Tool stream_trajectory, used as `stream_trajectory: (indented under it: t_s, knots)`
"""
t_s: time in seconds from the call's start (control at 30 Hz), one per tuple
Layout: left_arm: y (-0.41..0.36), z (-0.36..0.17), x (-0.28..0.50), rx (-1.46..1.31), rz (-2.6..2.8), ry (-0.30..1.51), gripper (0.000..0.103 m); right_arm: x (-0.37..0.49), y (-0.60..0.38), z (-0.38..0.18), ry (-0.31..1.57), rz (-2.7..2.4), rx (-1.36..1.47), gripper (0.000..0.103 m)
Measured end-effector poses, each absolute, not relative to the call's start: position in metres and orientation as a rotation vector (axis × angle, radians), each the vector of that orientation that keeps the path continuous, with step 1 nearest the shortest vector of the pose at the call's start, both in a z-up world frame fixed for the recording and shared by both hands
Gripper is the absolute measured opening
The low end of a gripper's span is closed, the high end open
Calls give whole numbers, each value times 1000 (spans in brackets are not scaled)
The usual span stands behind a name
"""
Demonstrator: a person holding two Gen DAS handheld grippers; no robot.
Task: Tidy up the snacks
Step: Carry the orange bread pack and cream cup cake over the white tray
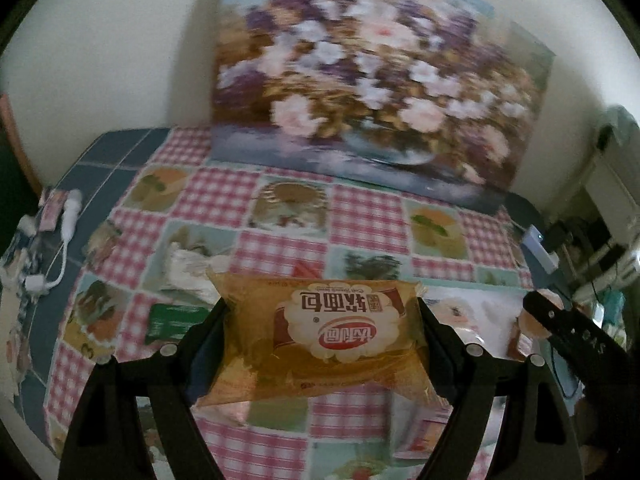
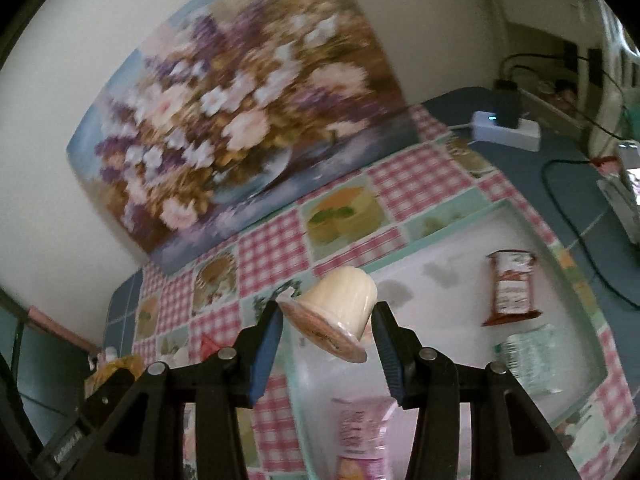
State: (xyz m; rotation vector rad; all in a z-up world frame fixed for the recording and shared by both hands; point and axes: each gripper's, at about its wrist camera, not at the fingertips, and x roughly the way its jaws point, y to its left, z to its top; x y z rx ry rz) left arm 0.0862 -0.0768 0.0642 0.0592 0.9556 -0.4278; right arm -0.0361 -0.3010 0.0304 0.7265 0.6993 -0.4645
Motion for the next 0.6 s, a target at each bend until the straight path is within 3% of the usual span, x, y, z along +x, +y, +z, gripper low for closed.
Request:
stream_trajectory:
  t_s: [0.6]
  knots:
    - [-199,55,34,221,-614,997,86,-94,-367,33,660,-588,793,49]
